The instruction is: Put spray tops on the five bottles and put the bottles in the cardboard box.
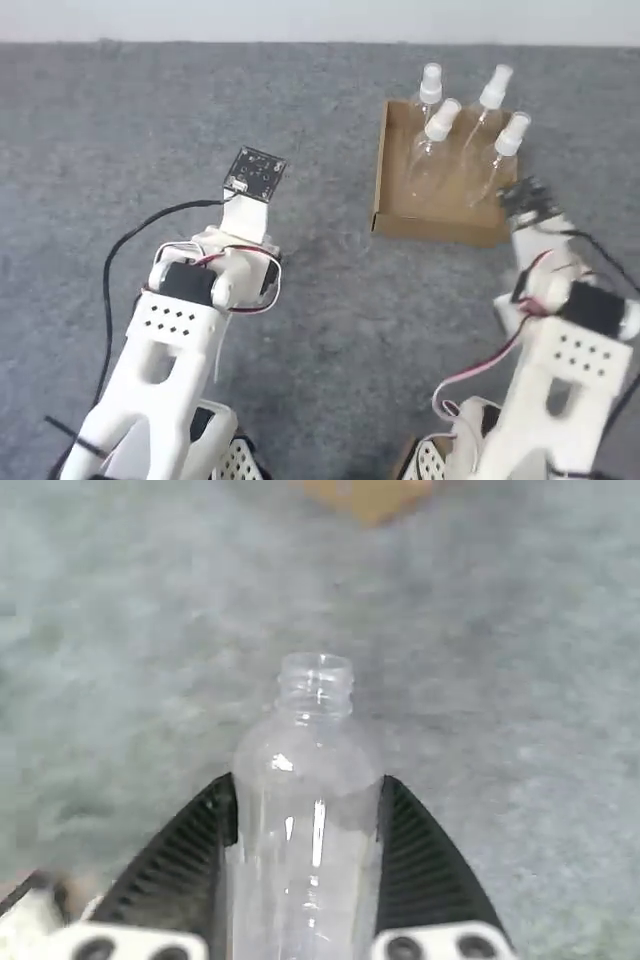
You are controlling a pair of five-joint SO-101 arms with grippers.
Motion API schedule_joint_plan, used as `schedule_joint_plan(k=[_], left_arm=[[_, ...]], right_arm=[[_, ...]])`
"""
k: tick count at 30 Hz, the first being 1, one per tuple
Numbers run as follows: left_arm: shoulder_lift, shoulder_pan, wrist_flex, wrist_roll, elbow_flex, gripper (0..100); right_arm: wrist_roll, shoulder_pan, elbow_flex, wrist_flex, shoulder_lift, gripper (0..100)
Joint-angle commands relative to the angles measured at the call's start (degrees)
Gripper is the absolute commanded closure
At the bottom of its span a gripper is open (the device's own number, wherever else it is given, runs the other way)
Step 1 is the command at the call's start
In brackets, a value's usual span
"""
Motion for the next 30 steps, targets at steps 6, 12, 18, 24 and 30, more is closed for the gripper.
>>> schedule_joint_plan(k=[6, 12, 18, 24, 30], left_arm=[[-2.29, -0.18, -2.2, 0.88, 0.13, 98], [-2.29, -0.18, -2.2, 0.88, 0.13, 98], [-2.29, -0.18, -2.2, 0.88, 0.13, 98], [-2.29, -0.18, -2.29, 0.88, 0.13, 98], [-2.29, -0.18, -2.29, 0.88, -0.13, 98]], right_arm=[[-0.09, -8.31, 3.6, 6.9, -8.4, 99.3], [-0.09, -13.58, 3.6, 7.43, -14.02, 99.3], [-0.09, -19.3, 3.6, 7.43, -19.91, 99.3], [-1.85, -21.85, 3.69, 6.73, -18.59, 99.3], [-8.44, -28.7, 3.69, 1.89, -16.75, 99.3]])
